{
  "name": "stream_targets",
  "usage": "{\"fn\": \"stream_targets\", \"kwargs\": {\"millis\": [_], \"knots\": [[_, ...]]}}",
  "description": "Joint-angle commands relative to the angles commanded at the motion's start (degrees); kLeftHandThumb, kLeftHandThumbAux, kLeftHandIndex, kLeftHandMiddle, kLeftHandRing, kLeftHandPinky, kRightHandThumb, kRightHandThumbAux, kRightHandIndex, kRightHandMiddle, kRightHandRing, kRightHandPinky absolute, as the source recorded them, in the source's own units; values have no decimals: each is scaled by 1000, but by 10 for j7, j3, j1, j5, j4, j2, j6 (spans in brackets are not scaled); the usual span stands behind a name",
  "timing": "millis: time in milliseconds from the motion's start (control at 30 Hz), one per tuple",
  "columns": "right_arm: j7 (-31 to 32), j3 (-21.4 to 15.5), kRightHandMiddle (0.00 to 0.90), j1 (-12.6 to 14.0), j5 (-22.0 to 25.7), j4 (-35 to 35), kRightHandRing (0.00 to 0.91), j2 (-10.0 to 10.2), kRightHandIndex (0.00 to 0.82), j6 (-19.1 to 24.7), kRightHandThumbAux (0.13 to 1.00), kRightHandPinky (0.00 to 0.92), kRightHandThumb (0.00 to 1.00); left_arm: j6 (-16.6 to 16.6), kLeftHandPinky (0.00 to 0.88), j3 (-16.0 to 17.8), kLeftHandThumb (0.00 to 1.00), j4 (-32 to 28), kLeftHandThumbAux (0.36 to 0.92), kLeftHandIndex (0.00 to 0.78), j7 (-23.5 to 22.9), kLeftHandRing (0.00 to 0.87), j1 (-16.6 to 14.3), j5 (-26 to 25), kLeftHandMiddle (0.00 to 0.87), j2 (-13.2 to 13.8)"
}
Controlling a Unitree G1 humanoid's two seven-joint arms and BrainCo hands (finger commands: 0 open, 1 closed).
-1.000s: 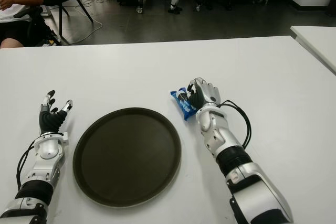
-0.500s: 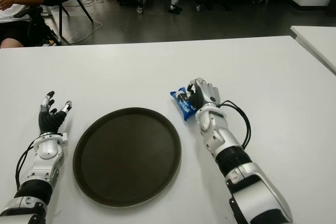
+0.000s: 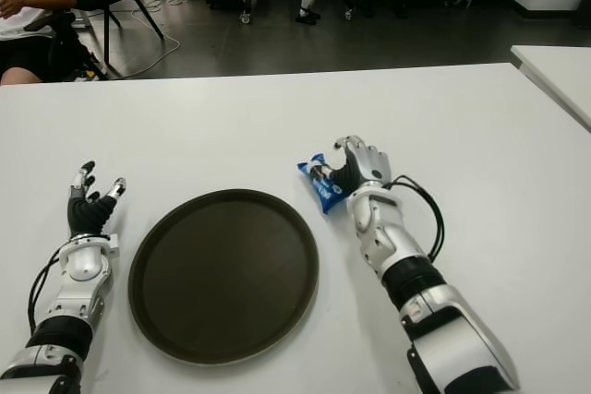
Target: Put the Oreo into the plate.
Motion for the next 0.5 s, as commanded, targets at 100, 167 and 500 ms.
{"fn": "stream_targets", "kwargs": {"millis": [100, 167, 500], "knots": [[10, 6, 2, 1, -7, -10, 2, -4, 1, 10, 515, 2, 10, -2, 20, 0, 0, 1, 667, 29, 1, 17, 0, 1, 42, 0], [20, 15, 0, 1, -16, -16, 0, -9, 0, 16, 496, 0, 4, -2, 17, -1, 0, 0, 662, 29, 2, 14, 1, 2, 40, 0], [45, 28, 0, 5, -32, -48, 0, -20, 0, 32, 475, 0, 0, -1, 9, 1, 0, -2, 671, 20, -1, 8, 1, -4, 30, -4]]}}
